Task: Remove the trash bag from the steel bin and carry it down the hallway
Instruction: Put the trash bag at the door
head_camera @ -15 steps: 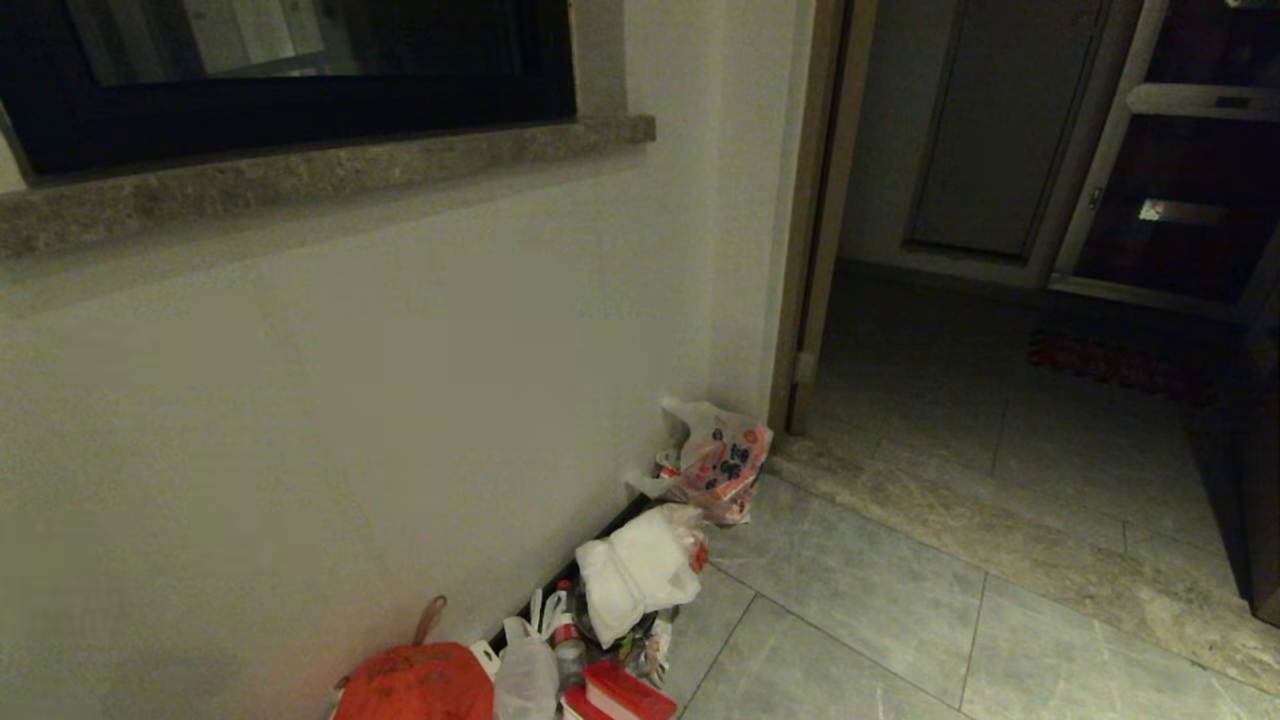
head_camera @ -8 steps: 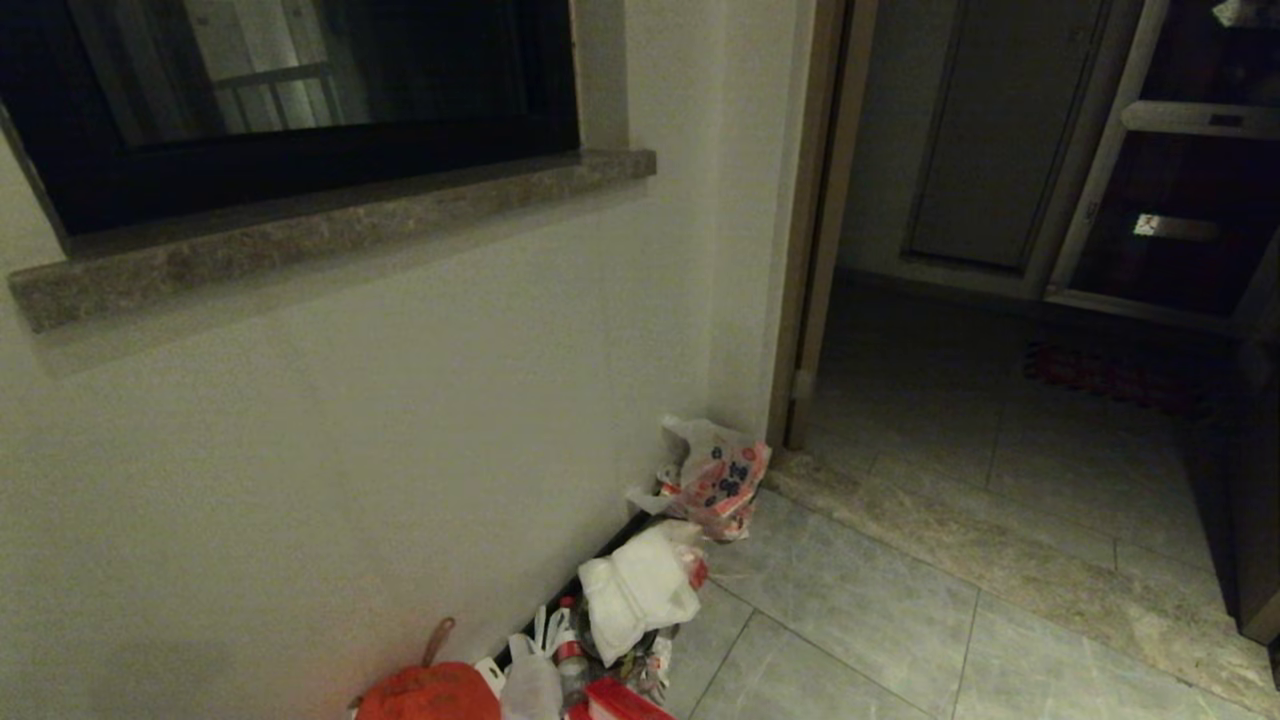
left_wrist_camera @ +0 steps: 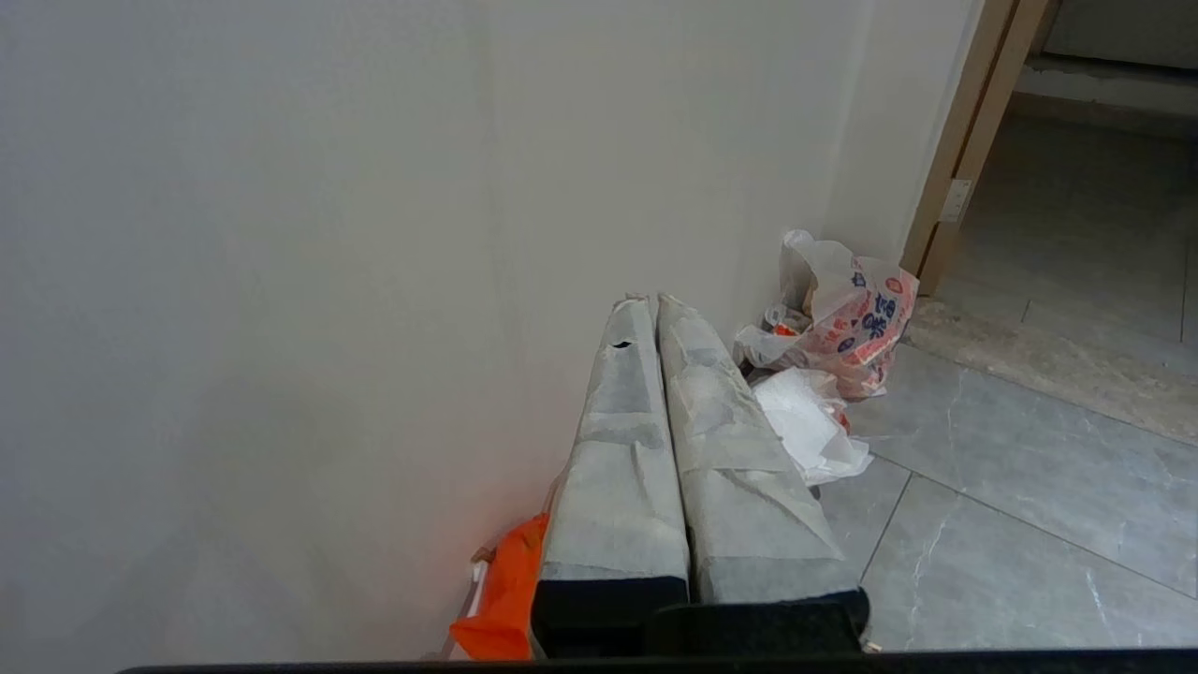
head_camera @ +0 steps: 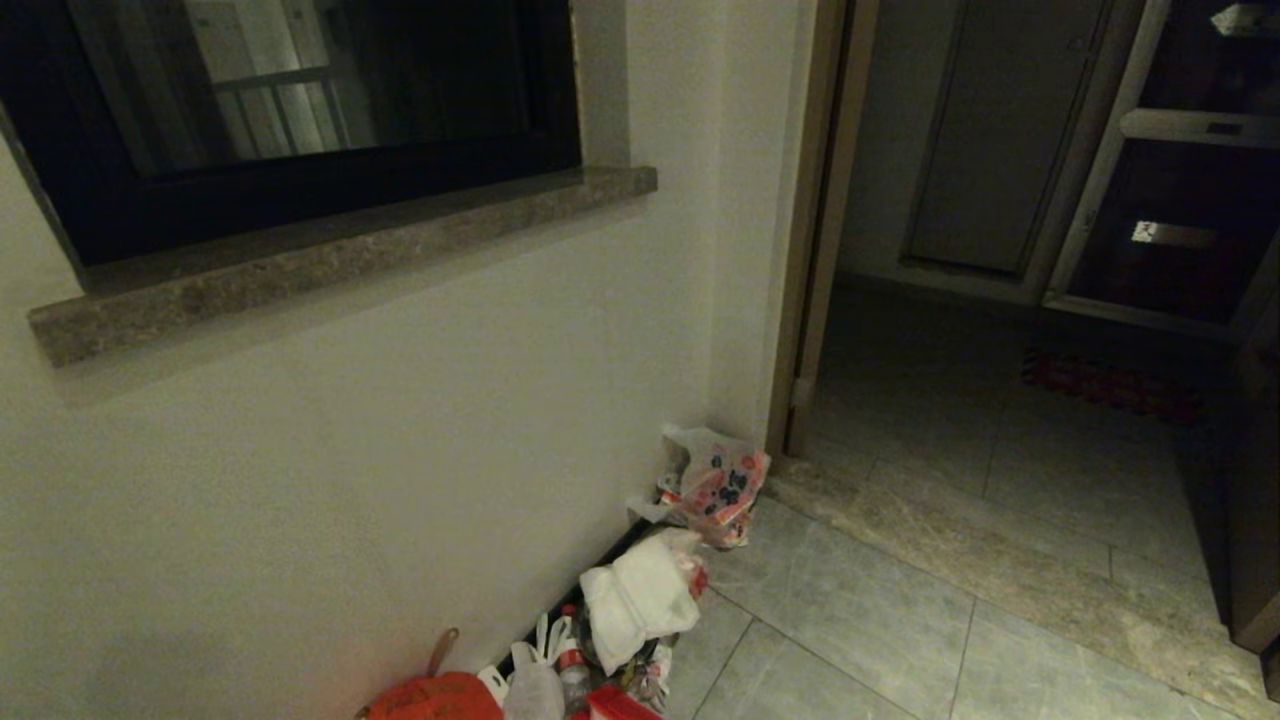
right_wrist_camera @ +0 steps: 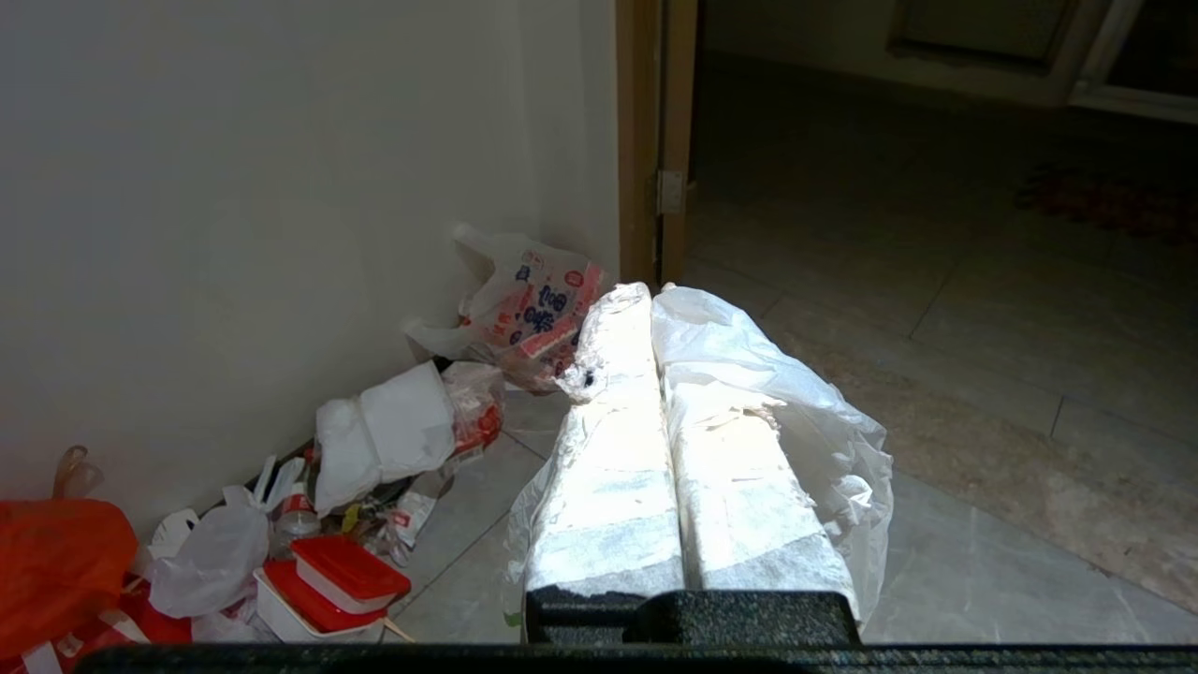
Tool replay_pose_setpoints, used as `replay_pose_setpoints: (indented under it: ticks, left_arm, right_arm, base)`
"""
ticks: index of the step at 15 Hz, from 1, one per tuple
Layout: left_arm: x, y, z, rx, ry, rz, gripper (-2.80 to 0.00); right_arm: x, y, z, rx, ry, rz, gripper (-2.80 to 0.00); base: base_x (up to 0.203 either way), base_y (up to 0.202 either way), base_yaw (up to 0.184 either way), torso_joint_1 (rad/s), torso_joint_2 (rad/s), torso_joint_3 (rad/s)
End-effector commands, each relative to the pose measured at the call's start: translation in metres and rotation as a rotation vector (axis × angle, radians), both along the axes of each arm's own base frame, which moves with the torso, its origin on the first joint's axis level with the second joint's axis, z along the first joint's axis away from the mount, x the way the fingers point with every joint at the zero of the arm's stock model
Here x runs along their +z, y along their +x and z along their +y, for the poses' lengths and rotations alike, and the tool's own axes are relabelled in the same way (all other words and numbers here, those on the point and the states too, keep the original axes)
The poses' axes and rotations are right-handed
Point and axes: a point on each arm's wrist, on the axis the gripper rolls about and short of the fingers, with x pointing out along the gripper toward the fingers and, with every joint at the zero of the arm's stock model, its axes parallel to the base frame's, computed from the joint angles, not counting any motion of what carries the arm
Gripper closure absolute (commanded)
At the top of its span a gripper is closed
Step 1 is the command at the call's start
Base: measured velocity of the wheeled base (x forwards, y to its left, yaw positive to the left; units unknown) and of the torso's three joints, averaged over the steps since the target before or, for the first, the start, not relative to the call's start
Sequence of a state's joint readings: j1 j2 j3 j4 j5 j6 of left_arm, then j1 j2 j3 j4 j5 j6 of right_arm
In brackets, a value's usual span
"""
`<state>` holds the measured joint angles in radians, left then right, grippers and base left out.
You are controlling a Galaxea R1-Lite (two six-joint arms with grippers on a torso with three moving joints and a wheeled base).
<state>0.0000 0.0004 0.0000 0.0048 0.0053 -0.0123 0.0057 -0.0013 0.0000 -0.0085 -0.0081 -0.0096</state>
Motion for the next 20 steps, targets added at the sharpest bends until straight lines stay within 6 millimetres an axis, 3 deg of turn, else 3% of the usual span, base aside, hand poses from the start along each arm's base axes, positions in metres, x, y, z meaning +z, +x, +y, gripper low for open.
replay_pose_setpoints:
  ticks: [1,7,20]
  left_arm:
    - [-0.0004,0.0001,0.0,0.002,0.0,0.001,0.0]
    - [-0.0004,0.0001,0.0,0.001,0.001,0.001,0.0]
    - [-0.0004,0.0001,0.0,0.001,0.0,0.001,0.0]
  right_arm:
    - [0.0,0.0,0.0,0.001,0.0,0.0,0.0]
    - [0.0001,0.0,0.0,-0.001,0.011,-0.001,0.0]
    - [-0.0001,0.0,0.0,-0.001,0.011,0.0,0.0]
  base:
    - [0.0,0.0,0.0,0.0,0.0,0.0]
    - [0.001,-0.001,0.017,0.0,0.0,0.001]
    - [-0.001,-0.009,0.172,0.003,0.0,0.001]
